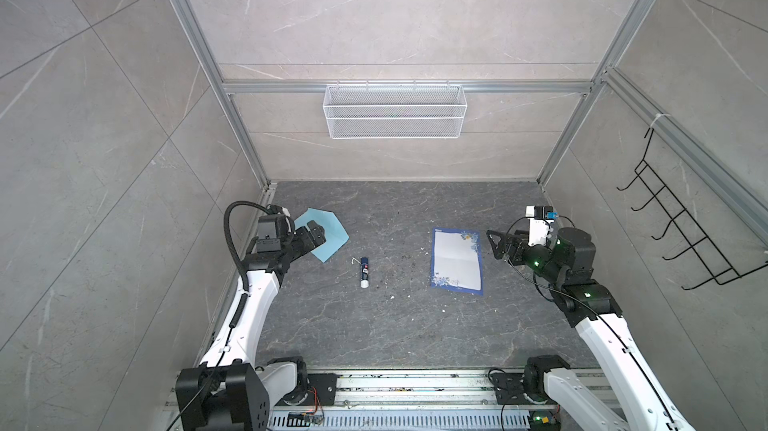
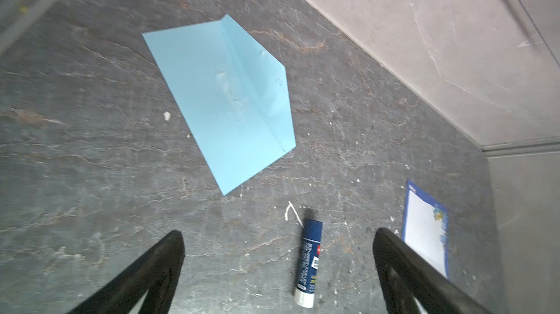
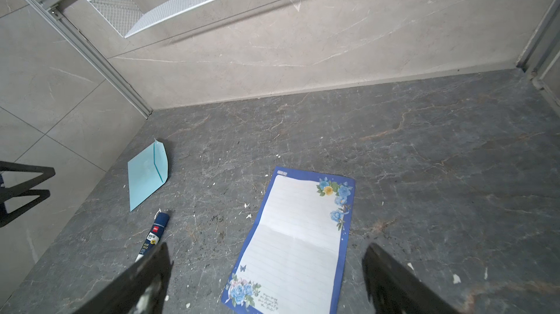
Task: Place the letter into the envelope and seal it
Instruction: 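Move the left gripper toward the letter sheet while the right gripper approaches its other edge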
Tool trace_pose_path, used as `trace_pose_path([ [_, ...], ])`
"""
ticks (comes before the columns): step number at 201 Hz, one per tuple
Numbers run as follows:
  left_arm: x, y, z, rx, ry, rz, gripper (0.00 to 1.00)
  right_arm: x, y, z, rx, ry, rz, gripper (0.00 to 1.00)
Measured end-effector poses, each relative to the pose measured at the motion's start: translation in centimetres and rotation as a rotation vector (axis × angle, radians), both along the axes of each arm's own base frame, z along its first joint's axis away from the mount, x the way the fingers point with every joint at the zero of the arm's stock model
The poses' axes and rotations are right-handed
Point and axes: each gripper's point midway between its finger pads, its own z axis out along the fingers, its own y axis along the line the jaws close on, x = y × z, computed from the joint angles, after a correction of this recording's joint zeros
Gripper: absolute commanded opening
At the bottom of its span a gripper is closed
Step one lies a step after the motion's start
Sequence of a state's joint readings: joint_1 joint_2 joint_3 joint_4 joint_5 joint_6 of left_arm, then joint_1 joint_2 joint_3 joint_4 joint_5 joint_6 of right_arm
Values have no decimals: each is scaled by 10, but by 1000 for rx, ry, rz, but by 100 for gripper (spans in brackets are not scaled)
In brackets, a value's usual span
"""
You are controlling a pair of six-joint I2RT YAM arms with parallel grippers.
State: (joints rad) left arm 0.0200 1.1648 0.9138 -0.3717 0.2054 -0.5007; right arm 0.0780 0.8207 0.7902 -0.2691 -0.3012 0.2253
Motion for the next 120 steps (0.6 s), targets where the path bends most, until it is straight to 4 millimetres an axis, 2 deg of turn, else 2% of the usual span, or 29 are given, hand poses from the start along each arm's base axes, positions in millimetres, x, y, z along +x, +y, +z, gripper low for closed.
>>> trace_pose_path([
  [21, -3, -25, 2, -20, 6, -74, 98, -6, 0, -2, 0, 14, 3, 99],
  [62, -5, -89, 9, -5, 36, -246, 98, -13, 5, -5, 23, 42, 26, 99],
  [103, -12, -169, -10, 24, 112, -456, 98, -12, 10, -14, 48, 87, 53, 99],
  [120, -12, -187, -19, 6, 145, -505, 98, -11, 12, -21, 56, 116, 58, 99],
])
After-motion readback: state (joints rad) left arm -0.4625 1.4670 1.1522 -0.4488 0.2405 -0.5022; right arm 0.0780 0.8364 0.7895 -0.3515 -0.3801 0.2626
